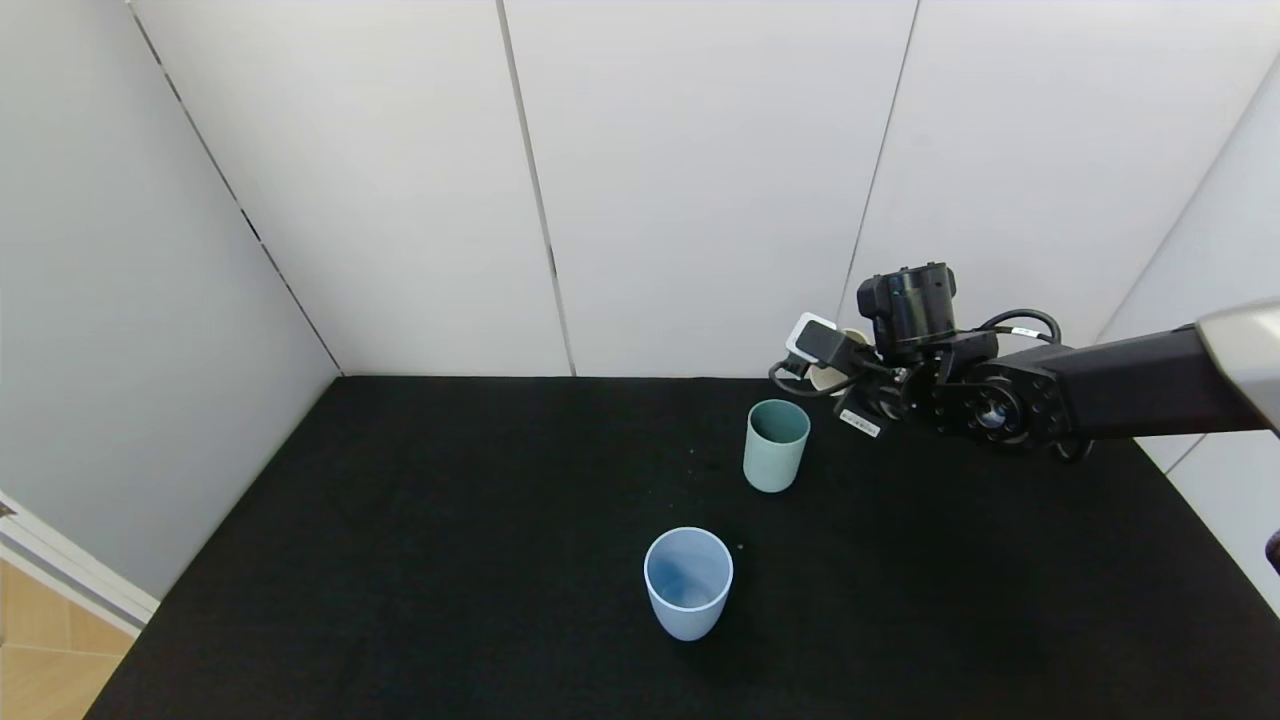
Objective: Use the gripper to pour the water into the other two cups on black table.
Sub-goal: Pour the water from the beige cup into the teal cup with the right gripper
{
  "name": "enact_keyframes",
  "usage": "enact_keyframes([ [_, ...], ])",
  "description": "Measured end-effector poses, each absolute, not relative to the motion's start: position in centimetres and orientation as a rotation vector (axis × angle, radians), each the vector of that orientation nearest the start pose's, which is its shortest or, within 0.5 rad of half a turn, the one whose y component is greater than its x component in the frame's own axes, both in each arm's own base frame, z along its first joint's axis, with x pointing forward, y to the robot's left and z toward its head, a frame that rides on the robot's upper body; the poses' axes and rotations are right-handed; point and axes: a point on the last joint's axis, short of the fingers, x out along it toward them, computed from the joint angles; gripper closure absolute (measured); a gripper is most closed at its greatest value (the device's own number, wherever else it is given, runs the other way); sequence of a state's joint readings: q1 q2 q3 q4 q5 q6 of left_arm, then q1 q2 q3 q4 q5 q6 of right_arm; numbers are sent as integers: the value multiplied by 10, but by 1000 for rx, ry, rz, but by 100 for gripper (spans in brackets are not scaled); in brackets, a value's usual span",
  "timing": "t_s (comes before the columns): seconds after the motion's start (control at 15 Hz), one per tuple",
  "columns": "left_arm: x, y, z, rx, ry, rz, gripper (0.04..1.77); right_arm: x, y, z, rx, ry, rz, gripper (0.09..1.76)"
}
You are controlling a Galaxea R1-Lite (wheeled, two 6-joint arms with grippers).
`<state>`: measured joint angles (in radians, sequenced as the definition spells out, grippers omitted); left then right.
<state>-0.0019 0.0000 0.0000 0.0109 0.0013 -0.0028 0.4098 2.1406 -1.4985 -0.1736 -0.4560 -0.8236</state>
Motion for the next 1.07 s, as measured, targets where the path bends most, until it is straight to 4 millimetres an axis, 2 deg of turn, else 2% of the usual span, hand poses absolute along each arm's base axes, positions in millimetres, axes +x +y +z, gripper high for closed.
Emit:
enact_keyframes([
  [1.07, -23, 0, 74, -2, 11, 0, 9, 418, 176, 169, -1223, 380, 133, 57],
])
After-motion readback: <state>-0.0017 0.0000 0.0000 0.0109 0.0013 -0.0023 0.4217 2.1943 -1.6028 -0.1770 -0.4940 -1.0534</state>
